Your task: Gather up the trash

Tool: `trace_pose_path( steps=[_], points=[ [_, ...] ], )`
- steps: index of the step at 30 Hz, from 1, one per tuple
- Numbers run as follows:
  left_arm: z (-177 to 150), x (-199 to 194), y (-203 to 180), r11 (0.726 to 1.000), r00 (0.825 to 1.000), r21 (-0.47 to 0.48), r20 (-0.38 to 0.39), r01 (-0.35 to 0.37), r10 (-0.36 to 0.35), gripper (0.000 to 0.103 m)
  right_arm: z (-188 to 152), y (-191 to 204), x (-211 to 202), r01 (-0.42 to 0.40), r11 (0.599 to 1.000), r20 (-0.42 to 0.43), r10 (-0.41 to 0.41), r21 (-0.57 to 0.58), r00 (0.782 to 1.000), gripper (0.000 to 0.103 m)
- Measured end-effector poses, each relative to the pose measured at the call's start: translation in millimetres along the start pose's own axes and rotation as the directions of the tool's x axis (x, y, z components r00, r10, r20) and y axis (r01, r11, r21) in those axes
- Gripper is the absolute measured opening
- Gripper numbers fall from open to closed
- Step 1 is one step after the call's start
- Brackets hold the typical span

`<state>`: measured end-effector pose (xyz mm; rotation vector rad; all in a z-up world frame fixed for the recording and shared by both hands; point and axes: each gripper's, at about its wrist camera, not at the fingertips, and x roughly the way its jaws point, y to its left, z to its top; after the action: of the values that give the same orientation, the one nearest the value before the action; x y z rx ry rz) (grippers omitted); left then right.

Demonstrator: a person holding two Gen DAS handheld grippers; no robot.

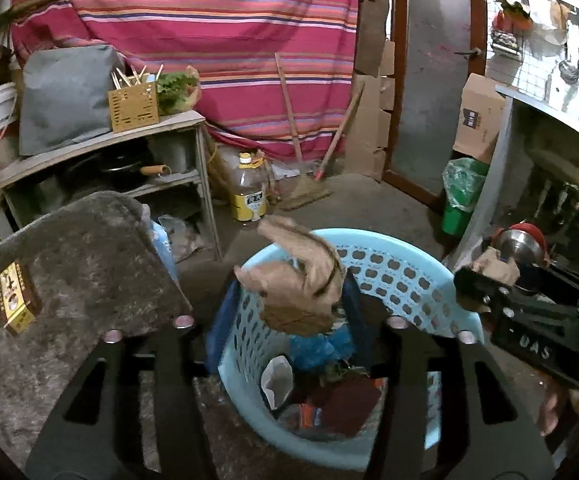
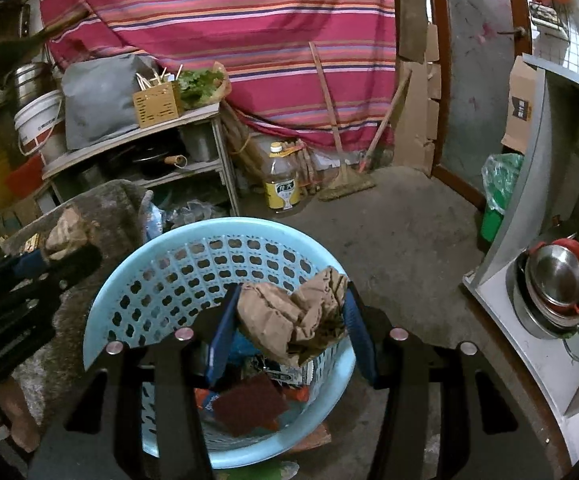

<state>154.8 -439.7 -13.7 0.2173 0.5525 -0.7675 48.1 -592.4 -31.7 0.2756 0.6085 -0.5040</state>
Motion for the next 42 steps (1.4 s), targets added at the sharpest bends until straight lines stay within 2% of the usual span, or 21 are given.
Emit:
trace_pose_path(
  steps=[3,7,9,13,20,21,23,24,27,31,35,38,42],
  points=[
    [0.6,-5.2,3.4,0.999,0.999,-0.018,0.029,-0.03,0.031,0.083,-0.7,0.9,-0.8,0.0,1.0,0.002,0.0,-0.003,1.0,0.051],
    [-4.2,-18.2,26.0,0.994,0.995,-0.058,0.033,-0.09,0.092,0.088,-1.6,2.0,1.8,0.0,1.0,-0.005,0.0,-0.007,1.0,0.051],
    [-9.4,-26.9,36.6,0.991,0.993,-0.076,0.039,-0.112,0.116,0.094,-2.1,4.9,2.7,-0.004,1.0,-0.006,0.003,-0.012,1.0,0.051],
    [-22.7,-52.6,56.6,0.98,0.983,-0.105,0.06,-0.169,0.176,0.097,-2.2,18.8,5.7,-0.01,0.999,-0.005,0.01,-0.034,1.0,0.051],
    [-33.1,-96.0,81.9,0.966,0.966,-0.123,0.099,-0.227,0.239,0.098,2.3,49.9,15.4,-0.013,0.997,-0.011,0.012,-0.07,1.0,0.054],
    [-33.7,-99.7,84.1,0.965,0.965,-0.123,0.1,-0.231,0.244,0.098,3.1,53.0,16.6,-0.006,0.997,-0.006,0.005,-0.071,1.0,0.055],
    [-38.1,-114.0,92.3,0.958,0.957,-0.124,0.107,-0.257,0.271,0.098,4.2,58.9,20.9,-0.006,0.998,-0.009,0.006,-0.062,1.0,0.069],
    [-41.0,-121.7,97.2,0.956,0.954,-0.125,0.108,-0.266,0.28,0.098,4.1,60.4,22.1,-0.01,0.998,-0.01,0.01,-0.056,1.0,0.082],
    [-48.0,-142.1,110.9,0.953,0.952,-0.13,0.101,-0.274,0.288,0.098,2.6,70.3,25.0,-0.007,0.998,-0.006,0.007,-0.062,1.0,0.086],
    [-60.1,-173.6,129.9,0.934,0.932,-0.149,0.116,-0.325,0.343,0.098,0.5,83.7,21.0,-0.017,0.998,-0.007,0.017,-0.068,1.0,0.094],
    [-79.6,-206.0,151.3,0.912,0.911,-0.171,0.114,-0.374,0.395,0.098,-4.1,105.3,0.5,-0.028,0.995,0.024,0.03,-0.101,0.999,0.096],
    [-96.8,-226.7,168.7,0.882,0.888,-0.202,0.097,-0.425,0.45,0.098,-9.3,128.1,-20.0,-0.047,0.99,0.06,0.055,-0.132,0.997,0.099],
    [-122.7,-253.9,193.3,0.843,0.861,-0.272,0.083,-0.465,0.502,0.098,-23.2,167.5,-52.8,-0.104,0.975,0.114,0.128,-0.196,0.985,0.099]
  ],
)
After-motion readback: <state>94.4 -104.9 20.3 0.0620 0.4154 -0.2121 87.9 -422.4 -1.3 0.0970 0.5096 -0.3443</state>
